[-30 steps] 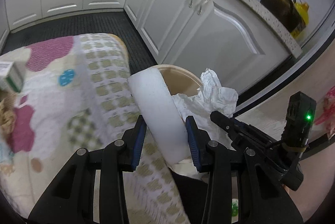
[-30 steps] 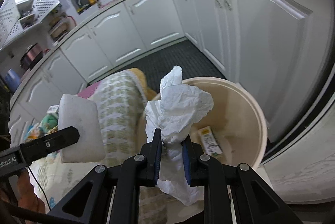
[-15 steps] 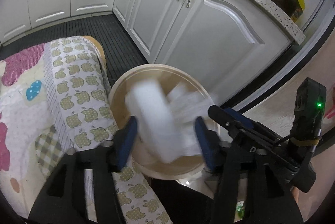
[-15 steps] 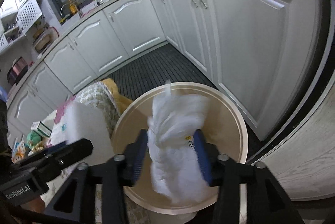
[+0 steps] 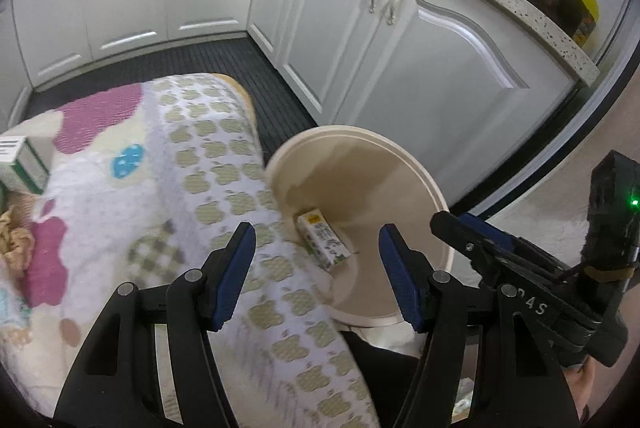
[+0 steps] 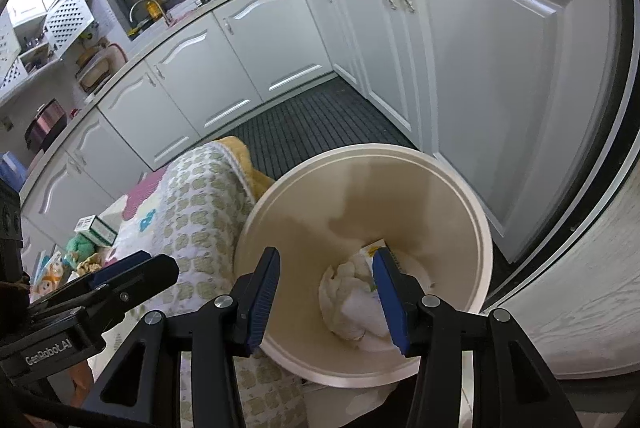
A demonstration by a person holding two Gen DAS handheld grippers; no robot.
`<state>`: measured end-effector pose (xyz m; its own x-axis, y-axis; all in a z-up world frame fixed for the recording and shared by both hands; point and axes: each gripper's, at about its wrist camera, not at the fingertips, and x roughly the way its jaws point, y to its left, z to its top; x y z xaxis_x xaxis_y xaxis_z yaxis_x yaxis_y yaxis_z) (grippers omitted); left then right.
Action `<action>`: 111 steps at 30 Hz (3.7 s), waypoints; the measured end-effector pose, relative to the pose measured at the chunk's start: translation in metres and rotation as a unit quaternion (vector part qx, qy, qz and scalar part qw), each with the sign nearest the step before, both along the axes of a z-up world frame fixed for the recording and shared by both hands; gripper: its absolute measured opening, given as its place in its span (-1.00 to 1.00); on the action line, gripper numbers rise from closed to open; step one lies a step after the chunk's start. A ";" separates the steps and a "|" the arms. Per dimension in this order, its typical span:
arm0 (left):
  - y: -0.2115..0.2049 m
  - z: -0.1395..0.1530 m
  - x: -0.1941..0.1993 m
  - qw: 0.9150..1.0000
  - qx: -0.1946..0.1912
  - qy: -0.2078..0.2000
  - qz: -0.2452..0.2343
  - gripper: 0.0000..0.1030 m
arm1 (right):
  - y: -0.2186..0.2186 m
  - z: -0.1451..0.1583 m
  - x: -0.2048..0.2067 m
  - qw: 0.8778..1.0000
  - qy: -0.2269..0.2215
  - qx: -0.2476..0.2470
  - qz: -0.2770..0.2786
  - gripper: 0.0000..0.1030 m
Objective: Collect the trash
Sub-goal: 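Open both tools over the bin, releasing sponge and tissue, then grasp the white paper wrapper with the left tool while the right tool grasps the plastic bag, then carry the paper wrapper and plastic bag to the beige bin with both tools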
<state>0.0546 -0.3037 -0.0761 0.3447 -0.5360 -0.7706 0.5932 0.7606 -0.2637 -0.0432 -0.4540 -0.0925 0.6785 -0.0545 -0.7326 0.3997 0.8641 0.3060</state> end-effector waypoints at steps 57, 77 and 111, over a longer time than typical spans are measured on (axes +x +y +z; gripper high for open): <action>0.316 0.025 0.030 0.971 0.016 -0.043 0.234 0.36 | 0.284 -0.034 0.149 0.944 0.022 0.114 0.308 -0.55; 0.296 0.011 0.057 0.970 0.037 -0.043 0.235 -0.58 | 0.221 0.015 0.088 0.956 -0.028 0.097 0.277 -0.61; 0.252 0.093 -0.026 0.991 -0.056 -0.039 0.117 -0.63 | 0.173 0.040 0.034 0.965 -0.060 0.088 0.238 -0.61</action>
